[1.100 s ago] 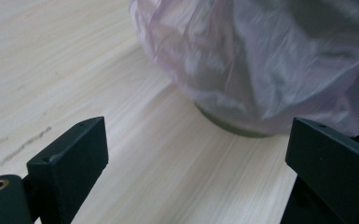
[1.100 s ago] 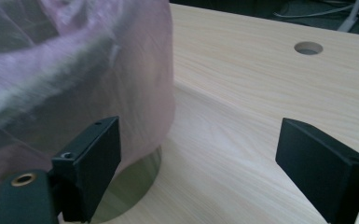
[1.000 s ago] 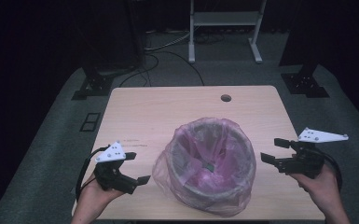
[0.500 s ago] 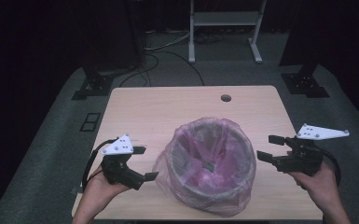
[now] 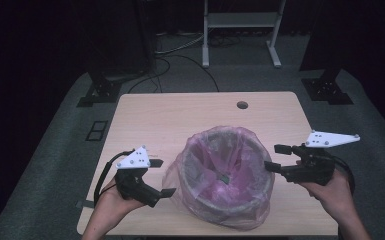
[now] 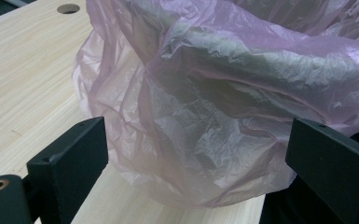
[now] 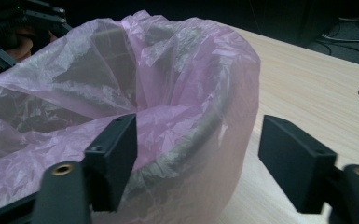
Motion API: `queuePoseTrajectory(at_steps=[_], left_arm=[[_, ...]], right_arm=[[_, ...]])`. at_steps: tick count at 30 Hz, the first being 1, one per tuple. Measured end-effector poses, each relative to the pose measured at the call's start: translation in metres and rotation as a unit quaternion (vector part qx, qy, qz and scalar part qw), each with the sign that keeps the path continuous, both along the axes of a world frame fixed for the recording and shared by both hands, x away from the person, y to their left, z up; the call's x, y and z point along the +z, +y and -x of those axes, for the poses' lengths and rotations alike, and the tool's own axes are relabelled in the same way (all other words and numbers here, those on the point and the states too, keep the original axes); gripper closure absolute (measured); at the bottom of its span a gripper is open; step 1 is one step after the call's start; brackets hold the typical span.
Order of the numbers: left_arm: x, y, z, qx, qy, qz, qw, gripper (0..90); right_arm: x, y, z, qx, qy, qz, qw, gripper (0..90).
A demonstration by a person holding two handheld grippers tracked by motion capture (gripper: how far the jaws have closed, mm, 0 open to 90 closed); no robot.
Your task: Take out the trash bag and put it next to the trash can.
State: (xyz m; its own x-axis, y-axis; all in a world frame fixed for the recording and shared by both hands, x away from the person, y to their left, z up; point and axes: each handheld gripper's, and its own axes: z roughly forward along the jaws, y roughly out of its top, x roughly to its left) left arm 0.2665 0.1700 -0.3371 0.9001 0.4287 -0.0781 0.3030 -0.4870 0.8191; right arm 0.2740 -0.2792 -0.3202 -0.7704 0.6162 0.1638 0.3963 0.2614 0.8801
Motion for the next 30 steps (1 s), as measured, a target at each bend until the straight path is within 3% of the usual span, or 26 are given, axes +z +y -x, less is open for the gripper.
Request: queuePoseTrajectory(at_steps=[5,10,15,19,24,27,30], left_arm=[[-0.001,-0.001,0.0,-0.002,0.0,0.001,1.0,4.1],[-0.001,-0.001,0.0,-0.003,-0.002,0.0,1.0,4.1],[0.0,-0.001,0.001,-0.005,-0.003,0.004,1.0,4.1],[0.0,-0.003,0.001,-0.008,-0.003,0.004,1.0,4.1],[-0.001,-0.004,0.001,-0.01,-0.003,0.002,0.9999,4.1],[-0.001,-0.003,0.002,-0.008,-0.003,0.004,1.0,4.1],[-0.001,-0.002,0.001,-0.008,-0.003,0.003,1.0,4.1]], right_arm=[[-0.001,0.005,-0.001,0.01,0.004,0.006,0.9999,48.2],[0.002,0.006,0.003,0.007,-0.019,0.007,0.9998,68.1],[0.007,0.006,0.004,0.003,-0.034,0.01,0.9994,83.6],[0.01,0.011,0.005,0.013,-0.034,0.013,0.9993,90.0],[0.009,0.019,0.004,0.022,-0.026,0.023,0.9992,90.0],[0.01,0.017,0.004,0.021,-0.03,0.016,0.9992,64.4],[0.008,0.015,0.002,0.009,-0.03,0.019,0.9993,53.0]])
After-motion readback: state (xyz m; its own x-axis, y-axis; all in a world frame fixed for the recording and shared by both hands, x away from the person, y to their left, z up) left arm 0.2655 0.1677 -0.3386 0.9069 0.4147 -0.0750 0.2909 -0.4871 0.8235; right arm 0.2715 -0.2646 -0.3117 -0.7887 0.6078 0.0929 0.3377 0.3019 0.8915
